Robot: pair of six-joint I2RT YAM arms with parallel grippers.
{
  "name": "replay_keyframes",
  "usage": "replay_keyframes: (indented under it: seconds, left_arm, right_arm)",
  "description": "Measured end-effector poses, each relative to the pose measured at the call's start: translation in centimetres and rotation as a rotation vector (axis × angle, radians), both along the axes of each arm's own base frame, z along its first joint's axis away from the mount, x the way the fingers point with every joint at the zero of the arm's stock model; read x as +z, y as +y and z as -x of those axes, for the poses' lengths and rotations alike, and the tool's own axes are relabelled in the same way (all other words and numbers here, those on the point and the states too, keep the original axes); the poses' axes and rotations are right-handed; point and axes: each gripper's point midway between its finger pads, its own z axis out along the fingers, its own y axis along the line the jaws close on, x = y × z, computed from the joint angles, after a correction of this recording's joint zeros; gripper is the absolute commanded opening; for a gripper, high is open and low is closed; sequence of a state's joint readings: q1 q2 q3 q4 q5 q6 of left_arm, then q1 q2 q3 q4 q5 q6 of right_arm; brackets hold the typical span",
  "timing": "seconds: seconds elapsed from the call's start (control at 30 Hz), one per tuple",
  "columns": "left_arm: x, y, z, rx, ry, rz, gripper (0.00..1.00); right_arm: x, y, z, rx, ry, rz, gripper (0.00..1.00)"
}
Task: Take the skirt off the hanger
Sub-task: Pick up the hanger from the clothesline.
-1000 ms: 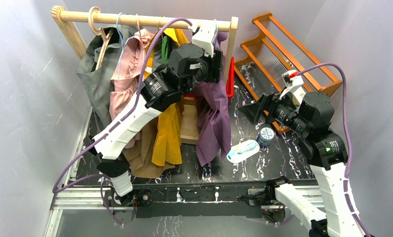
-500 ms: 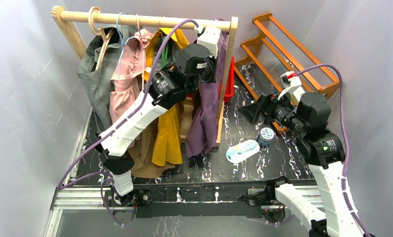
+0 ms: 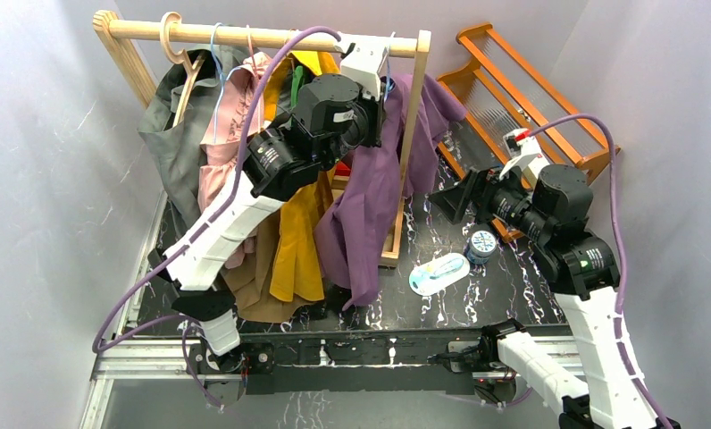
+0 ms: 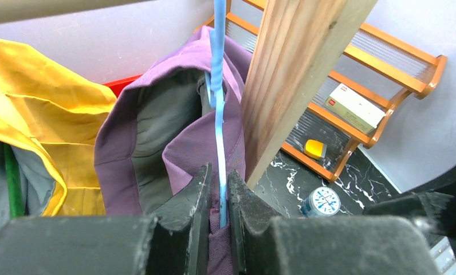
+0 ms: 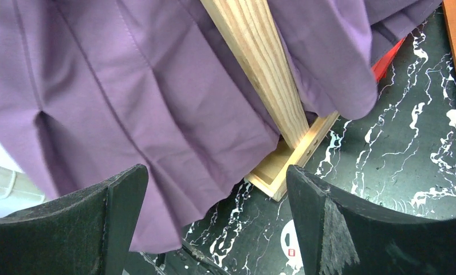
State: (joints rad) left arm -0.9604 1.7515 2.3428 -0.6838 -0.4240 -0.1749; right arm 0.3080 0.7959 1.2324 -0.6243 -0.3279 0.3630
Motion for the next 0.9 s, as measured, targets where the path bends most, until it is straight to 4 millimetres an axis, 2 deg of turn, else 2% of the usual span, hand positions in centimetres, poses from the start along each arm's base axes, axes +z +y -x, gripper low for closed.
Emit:
replay_keyframes:
  seconds: [0.43,0.6,0.77,0.9]
  left_arm:
    - [3.1,1.7,1.3,-0.008,-0.042,0.051,0.00]
    - [4.9,3.0,2.3,-0.011,-0.065,0.085,0.00]
    - [6.5,4.3,3.9,-0.047,-0.082,0.119,0.00]
    - [7.5,6.4,6.1,-0.085,-0.097,0.132,0.00]
  right_arm:
    - [-0.9,0.6,-1.0,0.014,0.028,-0.002,0.98]
    - [-1.7,1.0,-1.7,0.018,0.040,-0.018,0.98]
    - [-2.0,1.1,-1.9,0.019,0.049,-0.016,0.98]
    - [-2.5,1.3,-2.4,0.020,0.065,-0.010,0.98]
